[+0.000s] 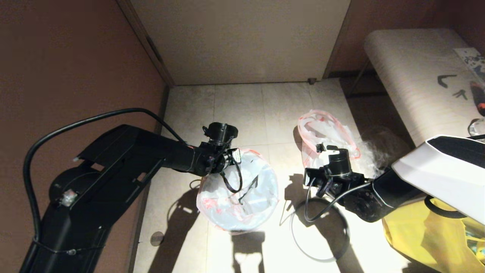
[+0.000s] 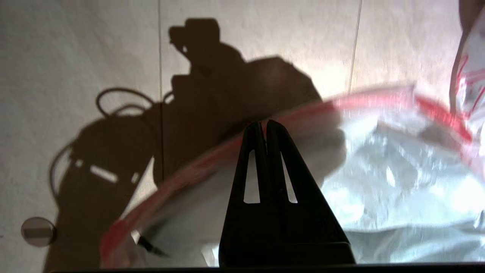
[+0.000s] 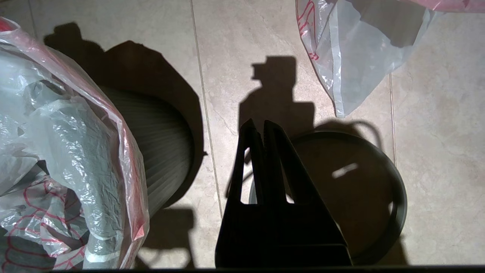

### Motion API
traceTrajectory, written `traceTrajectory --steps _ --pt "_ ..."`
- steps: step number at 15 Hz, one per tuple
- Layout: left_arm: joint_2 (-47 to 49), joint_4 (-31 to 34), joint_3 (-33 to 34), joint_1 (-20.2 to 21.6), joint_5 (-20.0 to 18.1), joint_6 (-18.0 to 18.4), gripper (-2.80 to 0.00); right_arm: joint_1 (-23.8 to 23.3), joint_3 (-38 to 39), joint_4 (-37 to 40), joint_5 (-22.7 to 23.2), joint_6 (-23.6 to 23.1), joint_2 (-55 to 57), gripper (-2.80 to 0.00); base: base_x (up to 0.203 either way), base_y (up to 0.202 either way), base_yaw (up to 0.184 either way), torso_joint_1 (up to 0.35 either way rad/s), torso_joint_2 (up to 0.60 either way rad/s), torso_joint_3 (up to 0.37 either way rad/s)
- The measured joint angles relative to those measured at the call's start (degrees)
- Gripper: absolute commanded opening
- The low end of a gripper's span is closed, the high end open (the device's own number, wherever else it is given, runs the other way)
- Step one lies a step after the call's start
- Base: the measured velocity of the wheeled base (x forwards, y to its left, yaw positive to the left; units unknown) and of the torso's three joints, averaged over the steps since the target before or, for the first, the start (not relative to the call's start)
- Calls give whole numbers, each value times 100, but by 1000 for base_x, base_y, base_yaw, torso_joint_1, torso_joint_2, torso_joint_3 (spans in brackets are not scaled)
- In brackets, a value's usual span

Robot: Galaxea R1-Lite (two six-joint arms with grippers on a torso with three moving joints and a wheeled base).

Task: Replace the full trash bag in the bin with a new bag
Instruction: Put the new garbage bag on the trash can

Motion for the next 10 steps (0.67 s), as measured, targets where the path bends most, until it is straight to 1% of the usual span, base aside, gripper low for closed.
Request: traceTrajectory --steps 10 --pt "121 28 -218 23 1 -220 -280 -30 5 -75 2 0 124 -280 0 0 0 0 0 0"
